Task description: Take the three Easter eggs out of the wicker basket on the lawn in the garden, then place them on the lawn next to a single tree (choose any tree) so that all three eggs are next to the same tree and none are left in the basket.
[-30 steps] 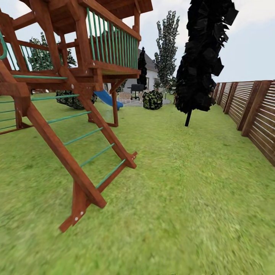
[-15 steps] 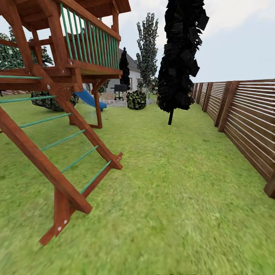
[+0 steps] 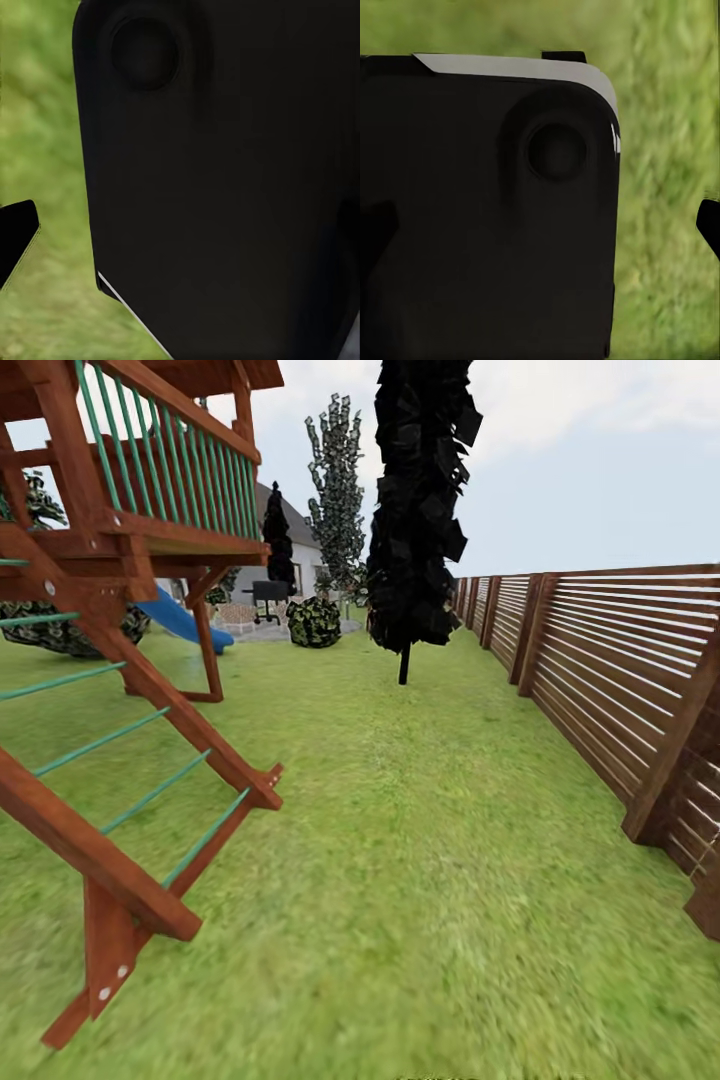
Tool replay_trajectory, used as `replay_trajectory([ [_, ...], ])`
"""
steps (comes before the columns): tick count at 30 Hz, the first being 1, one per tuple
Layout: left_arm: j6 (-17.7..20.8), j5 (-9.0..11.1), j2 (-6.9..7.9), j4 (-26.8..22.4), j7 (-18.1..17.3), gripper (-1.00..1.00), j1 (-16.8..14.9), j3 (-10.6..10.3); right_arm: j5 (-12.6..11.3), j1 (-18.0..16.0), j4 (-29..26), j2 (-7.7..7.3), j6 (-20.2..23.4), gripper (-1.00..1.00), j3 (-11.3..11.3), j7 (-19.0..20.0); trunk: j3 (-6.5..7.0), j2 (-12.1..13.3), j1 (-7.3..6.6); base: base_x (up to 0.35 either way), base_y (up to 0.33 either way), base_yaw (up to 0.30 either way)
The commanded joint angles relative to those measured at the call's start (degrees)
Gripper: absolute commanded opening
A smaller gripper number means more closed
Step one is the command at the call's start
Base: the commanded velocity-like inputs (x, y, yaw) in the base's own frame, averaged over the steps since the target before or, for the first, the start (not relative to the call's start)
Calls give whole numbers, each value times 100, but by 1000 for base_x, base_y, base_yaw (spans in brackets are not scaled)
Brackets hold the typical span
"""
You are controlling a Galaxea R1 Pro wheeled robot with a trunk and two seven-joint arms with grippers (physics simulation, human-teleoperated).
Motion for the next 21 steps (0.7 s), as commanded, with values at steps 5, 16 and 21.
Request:
replay_trajectory([
  [5,-3,3,0,-4,-5,100,0,5,-6,-5,8,3,-21,100,5,2,-15,-3,0,0,0,-266],
  [16,-3,7,0,-4,-5,100,0,2,-10,-5,9,6,-21,100,7,2,-104,-3,0,0,0,-131],
  [21,-3,7,0,-4,-5,100,0,4,-6,-5,8,9,-21,100,7,-2,-149,-3,0,0,0,-29],
])
